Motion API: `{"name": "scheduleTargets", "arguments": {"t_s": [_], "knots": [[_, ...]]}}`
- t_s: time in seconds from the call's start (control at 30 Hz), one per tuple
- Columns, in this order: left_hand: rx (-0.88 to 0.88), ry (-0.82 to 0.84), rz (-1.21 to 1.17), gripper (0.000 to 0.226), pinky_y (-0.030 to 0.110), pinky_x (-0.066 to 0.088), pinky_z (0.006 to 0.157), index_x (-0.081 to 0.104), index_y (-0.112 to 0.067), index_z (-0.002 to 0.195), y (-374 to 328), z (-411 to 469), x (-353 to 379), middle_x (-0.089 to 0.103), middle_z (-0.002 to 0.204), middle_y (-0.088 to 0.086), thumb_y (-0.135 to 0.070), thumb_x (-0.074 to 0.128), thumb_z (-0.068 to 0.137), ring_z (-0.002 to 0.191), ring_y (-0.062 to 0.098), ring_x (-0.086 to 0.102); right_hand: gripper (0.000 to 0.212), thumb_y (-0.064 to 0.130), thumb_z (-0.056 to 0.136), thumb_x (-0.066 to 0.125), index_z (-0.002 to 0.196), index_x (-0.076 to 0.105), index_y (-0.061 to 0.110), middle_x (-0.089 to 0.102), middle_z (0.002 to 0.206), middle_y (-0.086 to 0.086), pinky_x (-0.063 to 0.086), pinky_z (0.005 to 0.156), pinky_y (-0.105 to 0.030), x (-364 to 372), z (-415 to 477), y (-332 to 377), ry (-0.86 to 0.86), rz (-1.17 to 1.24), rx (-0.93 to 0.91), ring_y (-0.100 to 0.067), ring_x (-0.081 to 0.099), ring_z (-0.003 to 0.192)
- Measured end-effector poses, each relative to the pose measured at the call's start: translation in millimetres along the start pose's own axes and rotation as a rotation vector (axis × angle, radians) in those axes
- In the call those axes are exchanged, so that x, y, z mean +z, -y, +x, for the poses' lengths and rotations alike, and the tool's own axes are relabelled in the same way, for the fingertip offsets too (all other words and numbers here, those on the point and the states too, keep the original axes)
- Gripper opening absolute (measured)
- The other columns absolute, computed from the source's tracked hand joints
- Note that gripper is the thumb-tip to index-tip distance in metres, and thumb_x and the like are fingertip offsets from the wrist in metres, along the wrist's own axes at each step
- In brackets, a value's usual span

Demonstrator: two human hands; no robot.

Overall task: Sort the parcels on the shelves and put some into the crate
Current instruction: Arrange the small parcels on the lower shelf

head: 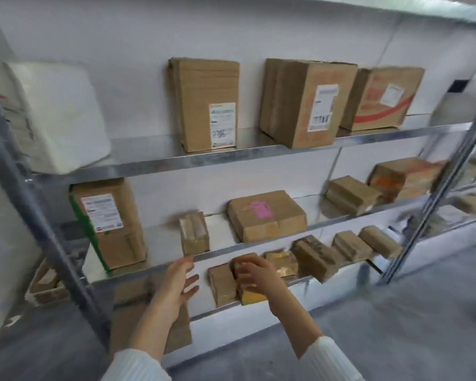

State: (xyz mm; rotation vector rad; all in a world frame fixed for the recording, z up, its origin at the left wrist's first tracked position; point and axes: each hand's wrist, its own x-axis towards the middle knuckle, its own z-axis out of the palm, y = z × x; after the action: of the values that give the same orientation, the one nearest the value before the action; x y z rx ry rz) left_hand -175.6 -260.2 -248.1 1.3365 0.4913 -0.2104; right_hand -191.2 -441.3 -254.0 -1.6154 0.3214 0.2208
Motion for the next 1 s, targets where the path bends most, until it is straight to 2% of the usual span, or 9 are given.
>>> {"name": "scheduleTargets", "arguments": {"t_s": [0.07, 0.13, 0.23, 0.37, 0.5, 0.6, 0.77, 0.9, 1.0], "knots": [[-0.015, 0.027, 0.023, 0.021, 0.041, 0.048, 0.09, 0.056, -0.013, 0.117, 11.7, -5.4, 47.3, 0.058, 0.12, 0.009, -0.019, 0.054, 0.097, 0.11, 0.029, 0.058, 0.018, 0.012, 0.097, 0.046, 0.101, 0.063, 0.014, 0.068, 0.095, -0.007, 0.051, 0.068, -0.026, -51.9, -2.4, -3.1, -0.032, -0.005, 0.011, -0.017, 0.064, 0.077], [-0.032, 0.071, 0.071, 0.019, 0.036, 0.05, 0.079, 0.058, -0.016, 0.114, 25.9, -8.5, 93.2, 0.062, 0.11, 0.007, -0.022, 0.055, 0.096, 0.097, 0.026, 0.06, 0.021, 0.012, 0.098, 0.045, 0.107, 0.064, 0.012, 0.069, 0.104, -0.012, 0.055, 0.079, -0.033, -101.1, -3.5, -5.6, -0.066, 0.012, 0.024, -0.021, 0.066, 0.085], [-0.064, 0.143, 0.099, 0.024, 0.031, 0.052, 0.064, 0.06, -0.017, 0.116, 45.1, -13.4, 154.2, 0.066, 0.103, 0.005, -0.028, 0.057, 0.095, 0.092, 0.023, 0.064, 0.022, 0.009, 0.098, 0.044, 0.106, 0.064, 0.011, 0.068, 0.095, -0.011, 0.052, 0.066, -0.023, -167.9, -5.4, -13.0, -0.109, 0.036, 0.012, -0.018, 0.065, 0.077], [-0.098, 0.159, 0.139, 0.009, 0.036, 0.053, 0.072, 0.064, -0.019, 0.1, 62.7, -14.7, 219.5, 0.064, 0.099, 0.007, -0.021, 0.059, 0.092, 0.097, 0.026, 0.062, 0.021, 0.011, 0.098, 0.044, 0.106, 0.063, 0.015, 0.068, 0.093, -0.004, 0.051, 0.079, -0.031, -235.2, -0.8, -27.2, -0.157, 0.059, 0.059, -0.019, 0.066, 0.083], [-0.108, 0.202, 0.197, 0.011, 0.043, 0.049, 0.093, 0.063, -0.019, 0.09, 75.7, -11.0, 274.0, 0.066, 0.091, 0.008, -0.014, 0.054, 0.095, 0.086, 0.023, 0.062, 0.024, 0.013, 0.099, 0.044, 0.113, 0.063, 0.01, 0.068, 0.097, -0.005, 0.048, 0.07, -0.026, -285.8, 12.3, -43.1, -0.192, 0.094, 0.107, -0.02, 0.065, 0.085], [-0.113, 0.226, 0.212, 0.013, 0.042, 0.054, 0.086, 0.065, -0.017, 0.104, 89.4, 10.8, 306.7, 0.067, 0.101, 0.006, -0.018, 0.056, 0.094, 0.092, 0.023, 0.065, 0.023, 0.014, 0.098, 0.045, 0.113, 0.063, 0.012, 0.069, 0.104, -0.008, 0.05, 0.073, -0.026, -314.6, 30.2, -54.9, -0.218, 0.121, 0.145, -0.02, 0.066, 0.084], [-0.162, 0.238, 0.213, 0.018, 0.033, 0.055, 0.065, 0.062, -0.018, 0.107, 99.6, 56.0, 371.5, 0.067, 0.107, 0.009, -0.023, 0.063, 0.09, 0.097, 0.025, 0.066, 0.023, 0.014, 0.098, 0.044, 0.11, 0.063, 0.014, 0.068, 0.101, -0.005, 0.05, 0.073, -0.026, -354.5, 69.7, -61.6, -0.25, 0.114, 0.17, -0.017, 0.067, 0.082], [-0.196, 0.281, 0.18, 0.022, 0.039, 0.057, 0.077, 0.066, -0.018, 0.109, 92.7, 106.6, 435.9, 0.07, 0.101, 0.011, -0.021, 0.066, 0.087, 0.093, 0.025, 0.066, 0.02, 0.009, 0.096, 0.044, 0.105, 0.062, 0.013, 0.064, 0.087, -0.002, 0.043, 0.066, -0.024, -396.2, 122.0, -45.3, -0.286, 0.1, 0.179, -0.013, 0.062, 0.071], [-0.176, 0.28, 0.21, 0.014, 0.032, 0.049, 0.067, 0.063, -0.013, 0.106, 75.8, 135.9, 482.6, 0.065, 0.088, 0.007, -0.018, 0.056, 0.094, 0.086, 0.022, 0.061, 0.022, 0.011, 0.097, 0.044, 0.108, 0.063, 0.014, 0.066, 0.092, -0.002, 0.045, 0.071, -0.025, -430.7, 162.5, -24.9, -0.3, 0.079, 0.179, -0.014, 0.064, 0.076]]}}
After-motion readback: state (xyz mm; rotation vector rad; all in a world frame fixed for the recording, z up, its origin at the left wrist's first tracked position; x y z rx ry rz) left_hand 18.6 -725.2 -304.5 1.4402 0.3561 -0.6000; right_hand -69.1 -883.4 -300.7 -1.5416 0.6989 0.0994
